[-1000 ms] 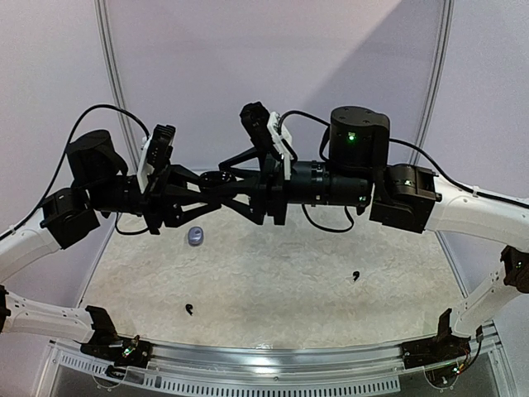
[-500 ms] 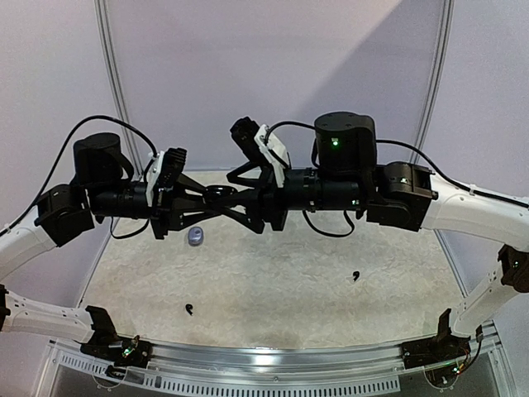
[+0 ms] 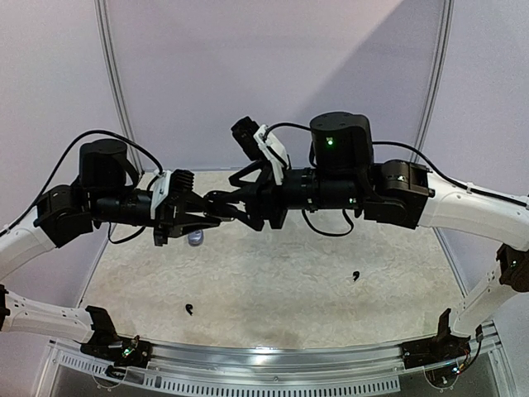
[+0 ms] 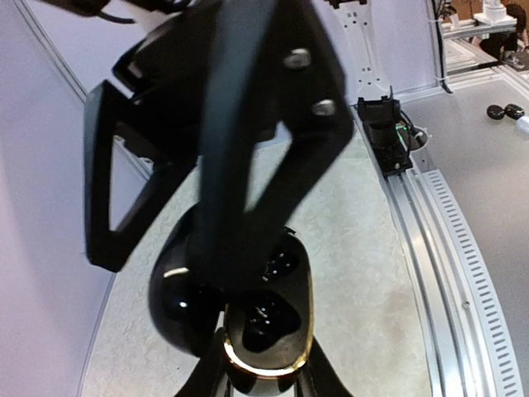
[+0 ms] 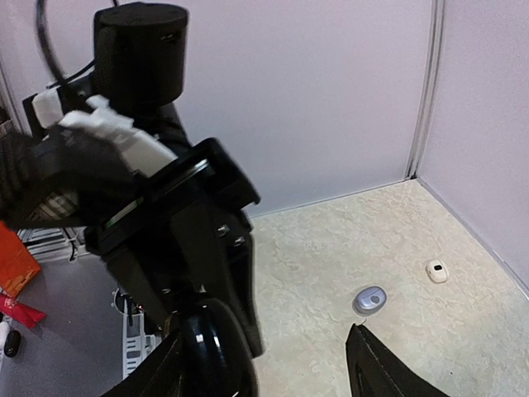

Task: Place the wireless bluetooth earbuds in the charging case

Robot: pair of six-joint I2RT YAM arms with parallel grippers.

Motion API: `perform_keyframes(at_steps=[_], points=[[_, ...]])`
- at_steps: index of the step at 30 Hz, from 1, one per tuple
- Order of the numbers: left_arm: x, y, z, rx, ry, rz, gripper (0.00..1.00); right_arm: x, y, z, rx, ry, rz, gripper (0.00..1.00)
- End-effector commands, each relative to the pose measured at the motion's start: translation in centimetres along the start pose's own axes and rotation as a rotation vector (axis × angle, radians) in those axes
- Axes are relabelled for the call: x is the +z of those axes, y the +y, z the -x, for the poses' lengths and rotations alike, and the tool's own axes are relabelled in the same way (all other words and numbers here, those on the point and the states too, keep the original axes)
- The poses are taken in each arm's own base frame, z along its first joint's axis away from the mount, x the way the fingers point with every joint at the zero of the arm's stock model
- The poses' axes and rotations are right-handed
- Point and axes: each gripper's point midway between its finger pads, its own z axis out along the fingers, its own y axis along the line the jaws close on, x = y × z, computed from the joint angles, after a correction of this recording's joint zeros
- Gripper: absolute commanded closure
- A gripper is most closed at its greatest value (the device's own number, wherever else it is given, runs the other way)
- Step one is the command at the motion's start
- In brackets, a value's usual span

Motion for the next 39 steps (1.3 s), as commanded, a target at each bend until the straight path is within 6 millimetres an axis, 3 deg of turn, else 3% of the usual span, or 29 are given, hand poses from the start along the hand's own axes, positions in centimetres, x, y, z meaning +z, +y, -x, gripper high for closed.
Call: perform_keyframes(at_steps=[1,7,10,15,21,23,25,28,30,33,35,39], points=[[-0.1,-2.1,0.4,0.026,-0.022,-0.08,1.0,0.0,-3.1,0.8,0.038,-0.023,-0.097,0.36],[0.0,-2.3,0.5,-0.026,-0.036,-0.086,1.0,0.5,-3.6,-0.2,0.06,0.005,-0.1,0.36],[0.3,-2.2,0.1,-0.133,-0.045,-0.081,1.0,0.5,-3.8,0.0,0.091,0.004,-0.089,0.36],[1.2,-1.2,-1.8,-0.392,-0.085,-0.042,1.0,0.6,-2.8,1.4,0.126,0.004,0.0,0.33],[2.1,-1.3,-3.6,-0.46,-0.111,-0.018,1.0,-0.3,-3.5,4.3,0.177,-0.031,0.028,0.3],[2.2,-1.7,-4.5,-0.478,-0.101,-0.018,1.0,-0.8,-4.3,5.0,0.209,-0.047,0.009,0.3],[2.2,-1.4,-4.5,-0.492,-0.125,-0.001,1.0,-1.4,-6.4,4.8,0.251,-0.034,-0.085,0.3],[2.1,-1.6,-4.9,-0.514,-0.138,0.01,1.0,-2.6,-9.9,2.3,0.327,0.045,-0.267,0.31],[2.0,-1.6,-4.9,-0.517,-0.143,0.013,1.0,-2.4,-8.7,0.4,0.3,0.112,-0.211,0.3],[1.6,-1.7,-4.6,-0.501,-0.154,0.004,1.0,-1.4,-2.1,-2.1,0.149,0.174,0.038,0.12],[1.5,-1.8,-4.5,-0.48,-0.147,-0.009,1.0,-1.5,0.8,-2.9,0.043,0.181,0.13,0.08],[1.5,-2.3,-4.7,-0.438,-0.115,-0.031,1.0,-0.8,1.3,-4.7,-0.017,0.235,0.141,0.08]])
